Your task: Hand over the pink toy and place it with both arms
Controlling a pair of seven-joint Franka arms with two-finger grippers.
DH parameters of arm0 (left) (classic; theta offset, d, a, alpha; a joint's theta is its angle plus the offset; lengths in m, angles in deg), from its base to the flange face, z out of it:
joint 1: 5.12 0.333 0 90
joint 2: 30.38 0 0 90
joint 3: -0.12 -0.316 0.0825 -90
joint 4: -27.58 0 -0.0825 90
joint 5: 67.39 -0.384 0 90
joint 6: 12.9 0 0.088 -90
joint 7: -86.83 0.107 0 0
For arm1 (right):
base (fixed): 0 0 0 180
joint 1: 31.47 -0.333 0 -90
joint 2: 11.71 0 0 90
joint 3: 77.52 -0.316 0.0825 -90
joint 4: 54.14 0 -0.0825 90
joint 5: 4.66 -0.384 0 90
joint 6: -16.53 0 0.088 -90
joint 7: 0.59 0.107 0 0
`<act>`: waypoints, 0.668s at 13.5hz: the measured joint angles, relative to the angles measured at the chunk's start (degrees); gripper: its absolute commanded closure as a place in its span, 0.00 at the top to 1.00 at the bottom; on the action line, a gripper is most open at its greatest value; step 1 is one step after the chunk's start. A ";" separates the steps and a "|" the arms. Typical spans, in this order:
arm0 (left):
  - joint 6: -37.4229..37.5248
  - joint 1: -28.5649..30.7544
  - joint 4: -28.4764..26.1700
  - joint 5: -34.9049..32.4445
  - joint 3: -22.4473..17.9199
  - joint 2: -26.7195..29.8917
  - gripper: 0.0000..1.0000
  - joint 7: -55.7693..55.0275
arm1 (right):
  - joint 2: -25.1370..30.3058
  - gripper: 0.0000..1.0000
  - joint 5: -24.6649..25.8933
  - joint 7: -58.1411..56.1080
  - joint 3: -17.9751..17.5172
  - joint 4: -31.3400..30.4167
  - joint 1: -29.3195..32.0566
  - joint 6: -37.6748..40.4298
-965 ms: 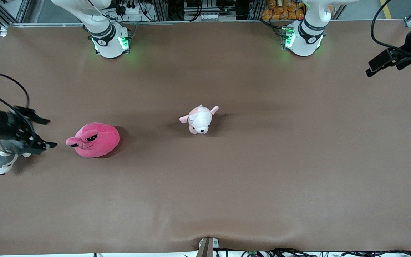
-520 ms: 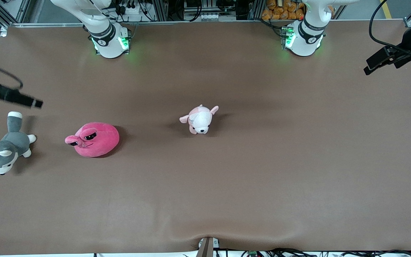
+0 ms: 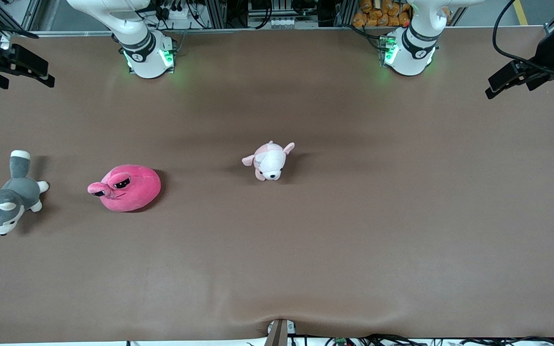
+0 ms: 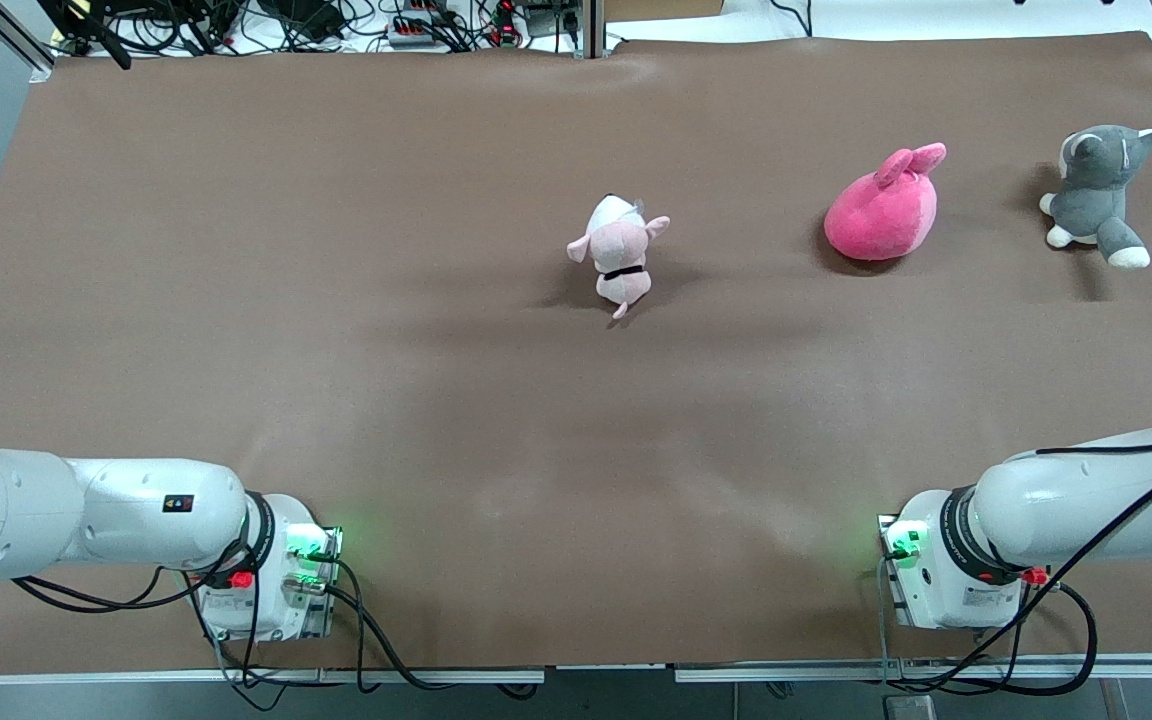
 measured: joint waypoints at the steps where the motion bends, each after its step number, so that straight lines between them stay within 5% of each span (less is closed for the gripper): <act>1: 0.32 -0.01 0.03 0.00 0.19 0.00 1.00 0.08 | 0.91 1.00 0.47 -0.07 0.00 -1.97 0.00 -1.34; 9: 0.39 0.35 0.98 0.00 -0.32 0.06 1.00 6.05 | 1.56 1.00 1.30 -0.35 0.30 -3.77 0.36 -3.21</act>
